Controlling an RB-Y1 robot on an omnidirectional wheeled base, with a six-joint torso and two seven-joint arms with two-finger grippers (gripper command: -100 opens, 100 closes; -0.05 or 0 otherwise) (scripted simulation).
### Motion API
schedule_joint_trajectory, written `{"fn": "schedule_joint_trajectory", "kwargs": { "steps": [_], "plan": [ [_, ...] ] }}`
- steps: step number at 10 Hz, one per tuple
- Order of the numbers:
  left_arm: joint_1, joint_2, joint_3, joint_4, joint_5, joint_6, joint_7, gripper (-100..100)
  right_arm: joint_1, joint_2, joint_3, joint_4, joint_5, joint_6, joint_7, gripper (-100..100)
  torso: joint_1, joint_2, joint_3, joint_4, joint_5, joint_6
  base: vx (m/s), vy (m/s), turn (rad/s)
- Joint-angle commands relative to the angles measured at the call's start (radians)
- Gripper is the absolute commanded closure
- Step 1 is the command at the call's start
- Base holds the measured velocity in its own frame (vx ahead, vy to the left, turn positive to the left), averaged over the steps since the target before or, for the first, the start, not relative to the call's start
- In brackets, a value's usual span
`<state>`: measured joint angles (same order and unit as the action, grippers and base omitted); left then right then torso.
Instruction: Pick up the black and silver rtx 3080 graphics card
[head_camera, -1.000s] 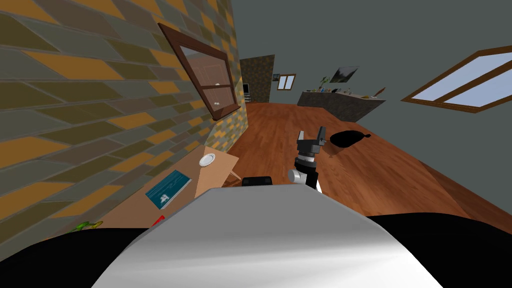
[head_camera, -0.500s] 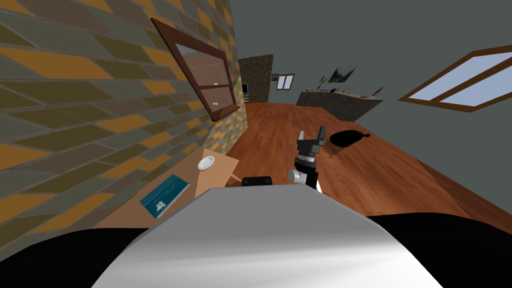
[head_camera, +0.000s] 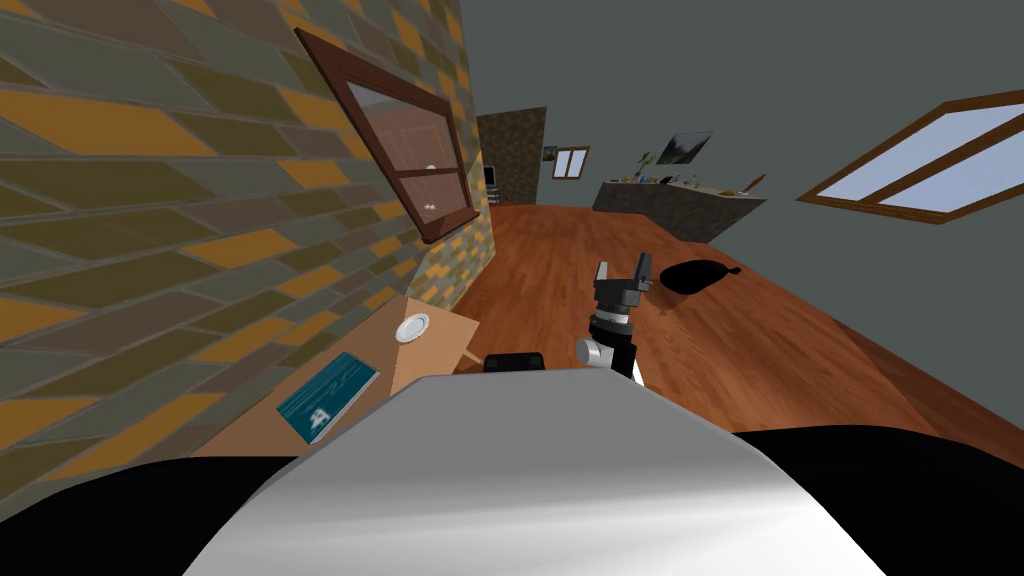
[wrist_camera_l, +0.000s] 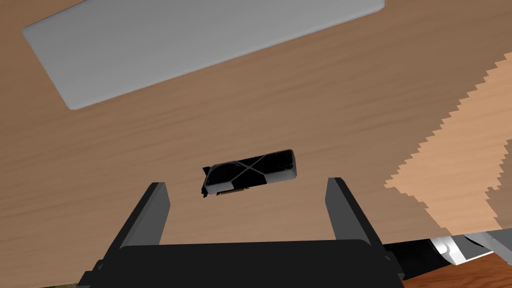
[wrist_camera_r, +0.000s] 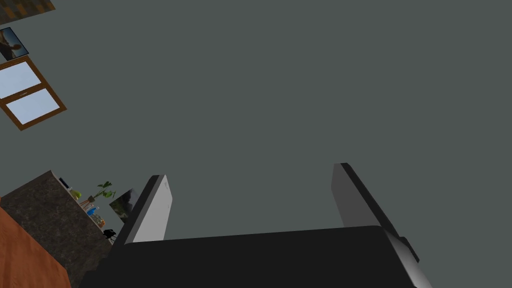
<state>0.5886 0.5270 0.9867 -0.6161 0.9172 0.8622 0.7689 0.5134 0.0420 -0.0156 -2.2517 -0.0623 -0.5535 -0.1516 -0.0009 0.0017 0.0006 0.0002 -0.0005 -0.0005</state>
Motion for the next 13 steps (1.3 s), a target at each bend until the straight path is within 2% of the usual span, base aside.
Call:
{"fn": "schedule_joint_trajectory", "kwargs": {
  "steps": [1, 3, 5, 6, 10, 11, 12, 13],
  "plan": [
    [-0.021, -0.019, -0.011, 0.014, -0.011, -0.032, -0.005, -100, 0.000, 0.000, 0.000, 0.000, 0.000, 0.000, 0.000, 0, 0.000, 0.000, 0.000, 0.000, 0.000, 0.000, -0.002, 0.043, 0.064],
    [-0.037, -0.034, -0.020, 0.026, -0.020, -0.058, -0.010, -100, 0.000, 0.000, 0.000, 0.000, 0.000, 0.000, 0.000, 0, 0.004, 0.001, 0.001, 0.000, 0.001, 0.000, -0.010, 0.071, 0.040],
    [-0.035, -0.034, -0.020, 0.017, -0.023, -0.052, 0.000, -100, 0.000, 0.000, 0.000, 0.000, 0.000, 0.000, 0.000, 0, 0.003, 0.001, 0.000, 0.000, 0.001, 0.000, 0.000, 0.032, -0.003],
    [-0.036, -0.034, -0.020, 0.020, -0.022, -0.055, -0.003, 100, 0.000, 0.000, 0.000, 0.000, 0.000, 0.000, 0.000, 0, 0.001, 0.001, 0.000, 0.000, 0.000, 0.000, 0.000, 0.000, 0.000],
    [-0.036, -0.033, -0.021, 0.019, -0.022, -0.054, -0.005, 100, 0.000, 0.000, 0.000, 0.000, 0.000, 0.000, 0.000, 0, 0.000, 0.001, 0.001, 0.000, 0.000, -0.001, 0.000, 0.000, 0.000],
    [-0.036, -0.033, -0.022, 0.019, -0.023, -0.054, -0.005, 0, 0.000, 0.000, 0.000, 0.000, 0.000, 0.000, 0.000, 0, 0.000, 0.001, 0.001, 0.000, 0.000, -0.001, 0.000, 0.000, 0.000],
    [-0.017, -0.015, -0.009, 0.012, -0.009, -0.026, -0.004, 100, 0.000, 0.000, 0.000, 0.000, 0.000, 0.000, 0.000, 0, 0.000, 0.001, 0.001, 0.000, 0.000, -0.001, 0.006, -0.059, -0.046],
    [-0.004, -0.004, -0.002, 0.003, -0.002, -0.006, -0.001, 100, 0.000, 0.000, 0.000, 0.000, 0.000, 0.000, 0.000, 0, -0.004, 0.001, 0.001, 0.000, -0.001, -0.001, 0.010, -0.101, -0.055]
  ]
}}
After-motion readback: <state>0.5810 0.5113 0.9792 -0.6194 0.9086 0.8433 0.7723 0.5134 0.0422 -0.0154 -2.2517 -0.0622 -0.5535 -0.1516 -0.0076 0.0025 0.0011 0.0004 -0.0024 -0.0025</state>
